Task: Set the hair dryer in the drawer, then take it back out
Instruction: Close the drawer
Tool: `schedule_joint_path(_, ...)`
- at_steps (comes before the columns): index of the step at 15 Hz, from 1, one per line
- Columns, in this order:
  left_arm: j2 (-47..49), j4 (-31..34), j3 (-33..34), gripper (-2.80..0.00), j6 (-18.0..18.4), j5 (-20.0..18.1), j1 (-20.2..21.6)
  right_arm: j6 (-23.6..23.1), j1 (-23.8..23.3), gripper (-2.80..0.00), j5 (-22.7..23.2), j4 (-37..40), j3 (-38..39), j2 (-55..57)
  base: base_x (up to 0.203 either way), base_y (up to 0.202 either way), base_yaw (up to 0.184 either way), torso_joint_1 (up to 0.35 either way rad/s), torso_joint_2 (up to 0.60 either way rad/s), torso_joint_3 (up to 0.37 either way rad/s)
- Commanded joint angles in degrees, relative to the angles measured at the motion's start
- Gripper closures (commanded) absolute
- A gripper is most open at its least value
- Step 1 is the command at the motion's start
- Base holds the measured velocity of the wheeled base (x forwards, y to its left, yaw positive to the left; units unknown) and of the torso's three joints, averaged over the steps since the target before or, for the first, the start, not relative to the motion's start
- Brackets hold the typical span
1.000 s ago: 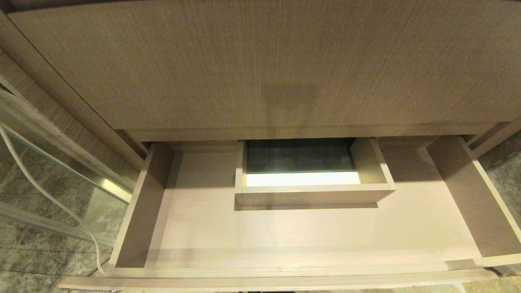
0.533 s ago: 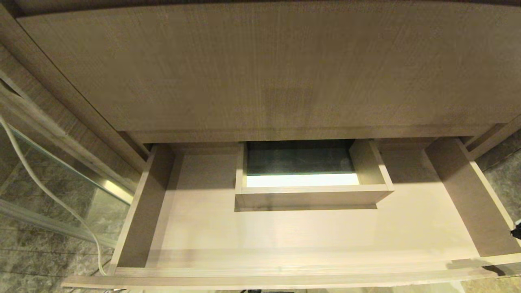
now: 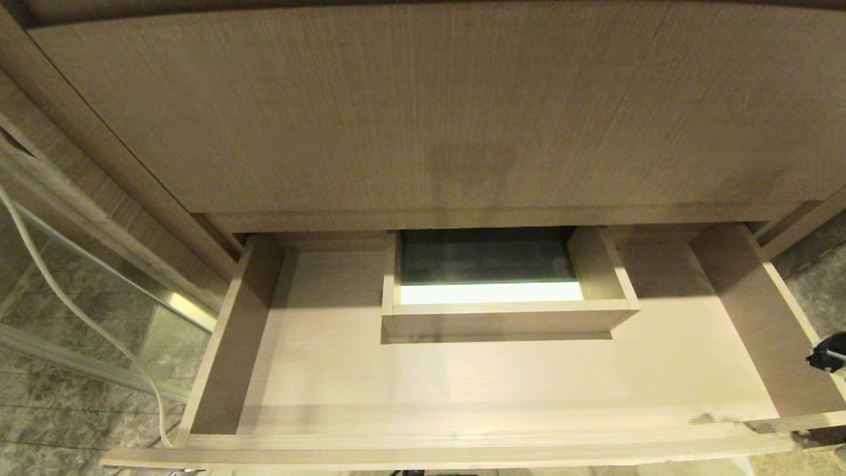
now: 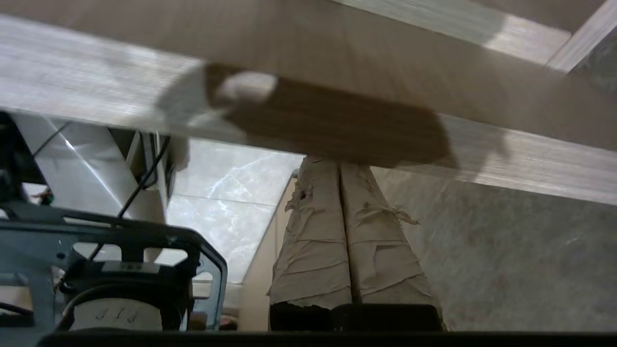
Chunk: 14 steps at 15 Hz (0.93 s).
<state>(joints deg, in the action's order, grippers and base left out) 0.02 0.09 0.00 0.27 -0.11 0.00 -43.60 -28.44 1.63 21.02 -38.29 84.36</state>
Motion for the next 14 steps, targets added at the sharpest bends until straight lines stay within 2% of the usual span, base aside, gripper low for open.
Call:
schedule_joint_path(1, 0.1, 0.0, 0.1, 0.00, 0.0, 0.0, 0.0, 5.4, 0.3, 0.00, 3.1, -9.3, -3.7, 3.1, 0.000, 0.000, 0.000, 0.000, 0.00, 0.000)
schedule_joint_path(4, 0.1, 0.0, 0.0, 0.00, 0.0, 0.0, 0.0, 20.8, 3.4, 0.00, 7.3, -29.3, -6.4, 3.1, 0.000, 0.000, 0.000, 0.000, 0.00, 0.000)
schedule_joint_path(6, 0.1, 0.0, 0.0, 0.00, 0.0, 0.0, 0.0, 26.7, 6.0, 0.00, 6.8, -40.9, -7.2, 2.3, 0.000, 0.000, 0.000, 0.000, 0.00, 0.000)
schedule_joint_path(9, 0.1, 0.0, 0.1, 0.00, 0.0, 0.0, 0.0, 27.1, 6.3, 0.00, 4.7, -39.0, -5.3, -4.4, 0.000, 0.000, 0.000, 0.000, 0.00, 0.000)
schedule_joint_path(14, 0.1, 0.0, 0.1, 0.00, 0.0, 0.0, 0.0, 27.9, 7.0, 0.00, 4.3, -20.7, 1.8, -26.7, 0.000, 0.000, 0.000, 0.000, 0.00, 0.000)
